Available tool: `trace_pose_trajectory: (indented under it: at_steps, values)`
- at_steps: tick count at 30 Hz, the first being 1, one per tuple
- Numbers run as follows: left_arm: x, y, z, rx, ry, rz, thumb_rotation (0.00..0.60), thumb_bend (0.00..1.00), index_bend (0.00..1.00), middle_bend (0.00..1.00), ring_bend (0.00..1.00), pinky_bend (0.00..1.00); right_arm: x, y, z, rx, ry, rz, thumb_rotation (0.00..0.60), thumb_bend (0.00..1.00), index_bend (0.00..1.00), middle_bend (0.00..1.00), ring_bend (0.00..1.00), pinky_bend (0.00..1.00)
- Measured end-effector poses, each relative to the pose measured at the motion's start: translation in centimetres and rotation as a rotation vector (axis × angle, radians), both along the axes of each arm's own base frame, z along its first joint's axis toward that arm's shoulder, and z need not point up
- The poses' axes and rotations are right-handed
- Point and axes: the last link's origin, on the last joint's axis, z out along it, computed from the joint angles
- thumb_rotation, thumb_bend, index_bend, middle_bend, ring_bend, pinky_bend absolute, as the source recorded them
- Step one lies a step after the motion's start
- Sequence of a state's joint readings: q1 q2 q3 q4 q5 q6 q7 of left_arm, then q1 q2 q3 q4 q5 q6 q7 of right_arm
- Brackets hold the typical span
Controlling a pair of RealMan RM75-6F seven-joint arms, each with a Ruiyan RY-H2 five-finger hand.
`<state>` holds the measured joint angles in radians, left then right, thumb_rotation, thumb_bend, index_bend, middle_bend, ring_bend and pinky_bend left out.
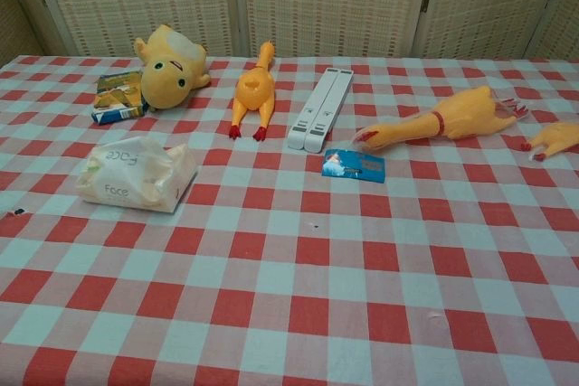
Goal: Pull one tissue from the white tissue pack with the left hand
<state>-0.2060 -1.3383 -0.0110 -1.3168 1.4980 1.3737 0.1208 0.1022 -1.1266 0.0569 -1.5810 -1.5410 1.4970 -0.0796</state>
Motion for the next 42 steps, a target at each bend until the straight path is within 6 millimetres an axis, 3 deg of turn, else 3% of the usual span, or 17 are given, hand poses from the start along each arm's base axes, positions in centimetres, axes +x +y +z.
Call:
trace_pose_trajectory:
  at_steps: [13,18,24,28,42]
  values:
    - [0.7,0.1,-0.2,0.005,-0.007,-0.028,0.6,0.44,0.2,0.49,0.5,0.72,0.0,0.0,0.0,0.009,0.002,-0.007,0.6,0.75,0.23,0.22,0.16,0.26]
    - [2.4,1.5,-0.6,0.025,0.0,-0.101,0.6,0.45,0.18,0.58,0.6,0.78,0.1,-0.1,-0.1,0.019,-0.006,-0.013,0.6,0.75,0.23,0.22,0.16,0.26]
    - [6.1,4.0,-2.7,0.052,-0.022,-0.219,0.6,0.45,0.2,0.69,0.7,0.81,-0.1,-0.2,-0.1,0.035,-0.009,-0.028,0.6,0.75,0.23,0.22,0.16,0.26]
    - [7.9,5.2,-4.8,0.035,-0.062,-0.244,0.6,0.45,0.23,0.71,0.71,0.81,0.0,-0.2,0.1,0.038,-0.014,-0.035,0.6,0.75,0.23,0.22,0.16,0.26]
    - [8.8,8.7,-9.8,-0.018,-0.058,-0.18,0.6,0.45,0.26,0.72,0.71,0.82,-0.1,-0.4,-0.2,0.057,-0.005,-0.048,0.6,0.75,0.23,0.22,0.16,0.26]
